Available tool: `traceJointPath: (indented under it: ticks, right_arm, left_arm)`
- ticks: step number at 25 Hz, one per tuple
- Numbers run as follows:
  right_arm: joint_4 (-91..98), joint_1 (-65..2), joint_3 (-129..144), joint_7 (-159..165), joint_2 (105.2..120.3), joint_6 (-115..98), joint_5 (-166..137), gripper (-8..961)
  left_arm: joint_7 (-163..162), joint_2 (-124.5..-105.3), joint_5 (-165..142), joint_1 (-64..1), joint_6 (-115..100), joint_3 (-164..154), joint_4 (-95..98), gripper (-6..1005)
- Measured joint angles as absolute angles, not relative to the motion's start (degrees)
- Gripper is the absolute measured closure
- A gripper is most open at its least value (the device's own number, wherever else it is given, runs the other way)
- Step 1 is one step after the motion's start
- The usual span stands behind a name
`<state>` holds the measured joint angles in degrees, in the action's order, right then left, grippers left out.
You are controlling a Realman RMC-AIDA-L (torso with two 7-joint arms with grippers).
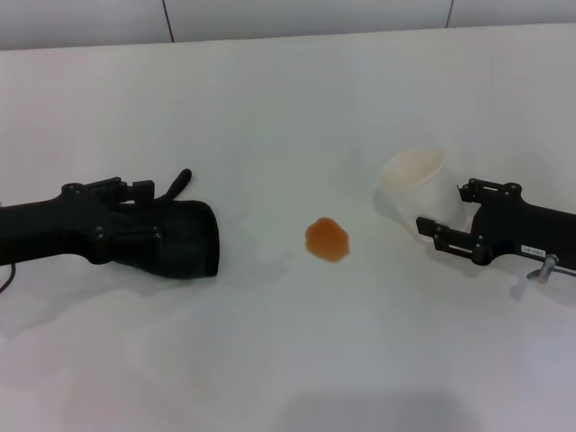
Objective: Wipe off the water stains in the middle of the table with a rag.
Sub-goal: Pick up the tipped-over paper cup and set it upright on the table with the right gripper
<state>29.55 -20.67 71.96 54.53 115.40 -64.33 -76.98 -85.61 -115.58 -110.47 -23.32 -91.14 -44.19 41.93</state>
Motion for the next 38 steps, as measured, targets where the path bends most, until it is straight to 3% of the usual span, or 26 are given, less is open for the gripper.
traceJointPath:
  ticks: [21,37,38]
  right_arm:
    - [28.8,-20.9,72.0,57.5,115.25,-62.2,-77.3,341]
    - [31.7,-21.3,71.9,63.2,114.76,-62.7,-80.6,227]
    - [31.9,-21.3,71.9,63.2,114.78,-62.7,-80.7,178]
  left_arm:
    - [-85.7,-115.40,-110.5,-23.8,-91.1,-43.9,41.9,120]
    - [-86.3,-115.21,-110.5,-23.9,-91.1,-43.9,41.9,121]
    - [-86.3,-115.21,-110.5,-23.9,-91.1,-43.9,41.9,121]
